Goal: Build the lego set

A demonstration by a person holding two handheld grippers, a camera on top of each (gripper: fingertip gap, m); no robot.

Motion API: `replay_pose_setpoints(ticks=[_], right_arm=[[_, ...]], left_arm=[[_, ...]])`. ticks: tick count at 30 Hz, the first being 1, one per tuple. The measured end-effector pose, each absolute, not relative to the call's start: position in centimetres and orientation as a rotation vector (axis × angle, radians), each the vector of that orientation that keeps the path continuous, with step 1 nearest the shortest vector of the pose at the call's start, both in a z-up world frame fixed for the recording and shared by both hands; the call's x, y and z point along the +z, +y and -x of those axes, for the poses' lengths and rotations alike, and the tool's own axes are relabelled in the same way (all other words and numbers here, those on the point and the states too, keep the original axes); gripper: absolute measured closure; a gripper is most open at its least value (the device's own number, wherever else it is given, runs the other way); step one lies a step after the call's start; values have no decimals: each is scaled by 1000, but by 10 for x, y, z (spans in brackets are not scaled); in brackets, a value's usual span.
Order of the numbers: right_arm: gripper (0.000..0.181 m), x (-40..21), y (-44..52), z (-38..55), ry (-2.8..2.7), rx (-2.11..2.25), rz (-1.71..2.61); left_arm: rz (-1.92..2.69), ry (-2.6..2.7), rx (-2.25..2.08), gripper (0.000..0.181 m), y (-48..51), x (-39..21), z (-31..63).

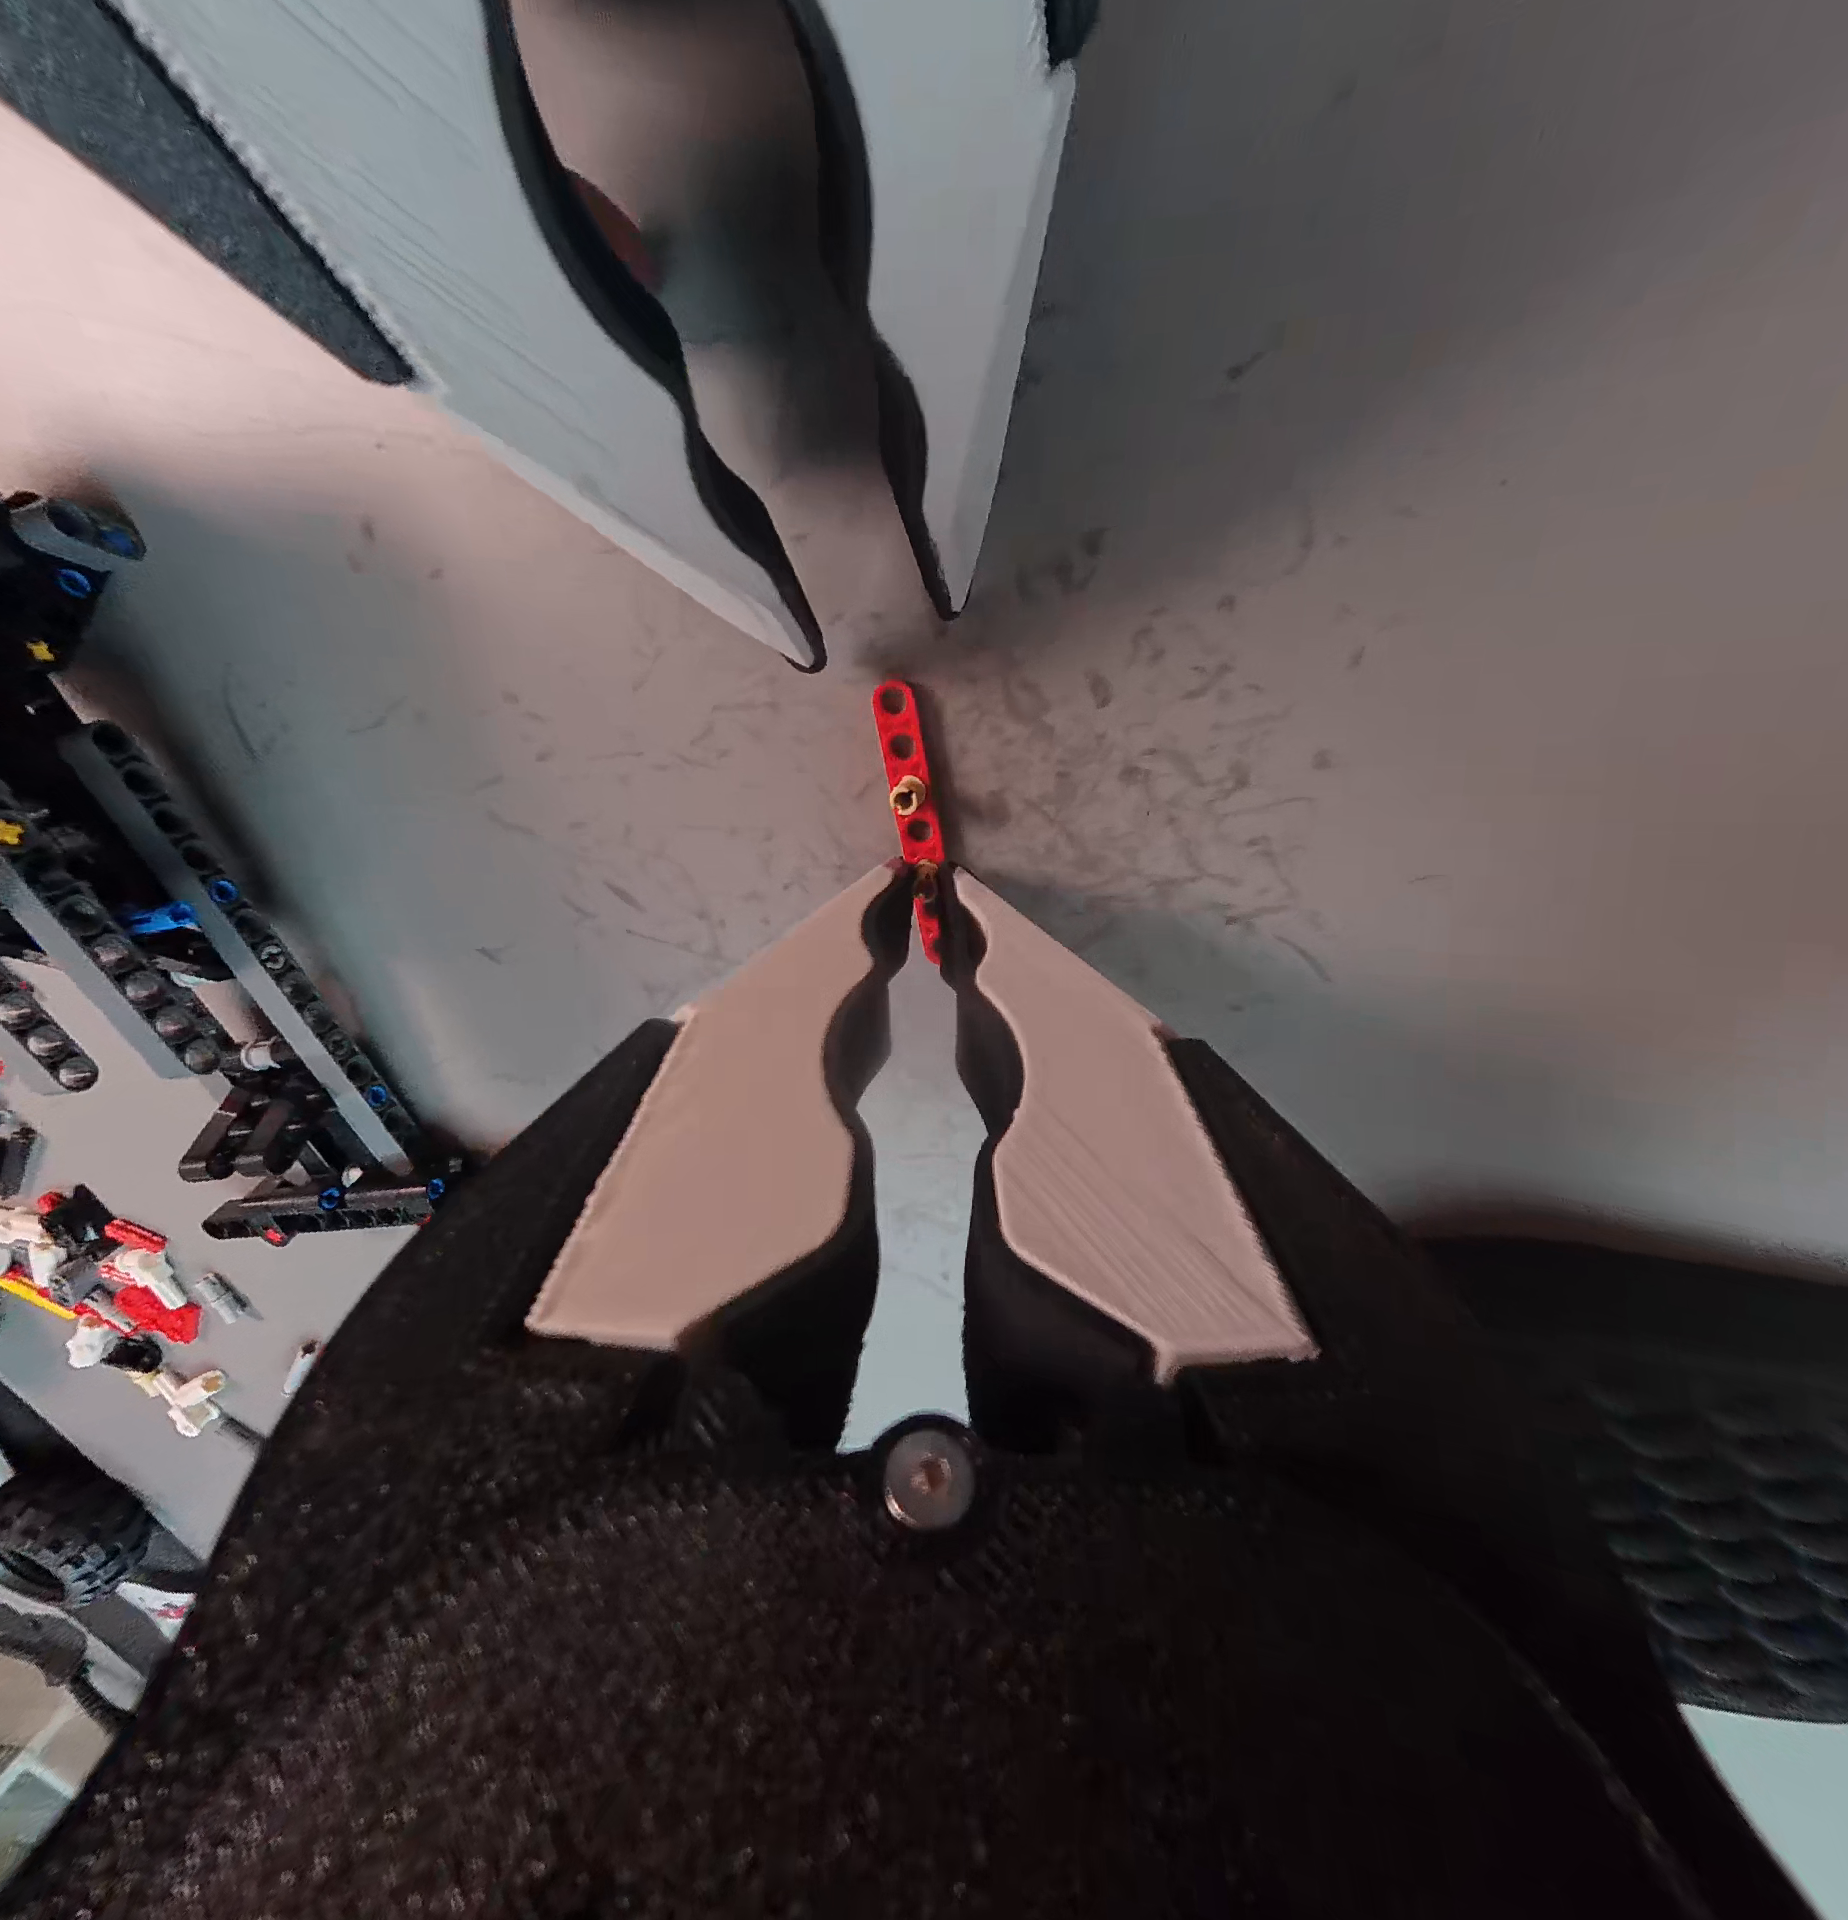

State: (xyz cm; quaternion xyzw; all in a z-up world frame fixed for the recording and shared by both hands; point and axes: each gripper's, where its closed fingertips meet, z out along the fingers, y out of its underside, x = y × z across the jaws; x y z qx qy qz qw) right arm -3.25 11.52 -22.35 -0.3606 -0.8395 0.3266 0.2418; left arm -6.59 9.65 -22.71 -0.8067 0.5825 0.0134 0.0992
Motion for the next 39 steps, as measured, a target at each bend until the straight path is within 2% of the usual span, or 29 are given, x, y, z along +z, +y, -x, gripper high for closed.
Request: replay_pose_setpoints(ticks=[24,32,39], right_arm=[[165,-219,108,30,-2303,964,949],[160,-217,112,39,-2237,885,883],[161,-225,116,44,-2253,829,942]], left_arm=[[2587,1694,-73,177,94,-230,64],[2606,1591,-115,175,96,-229,63],[2578,1496,-206,163,97,-227,63]])
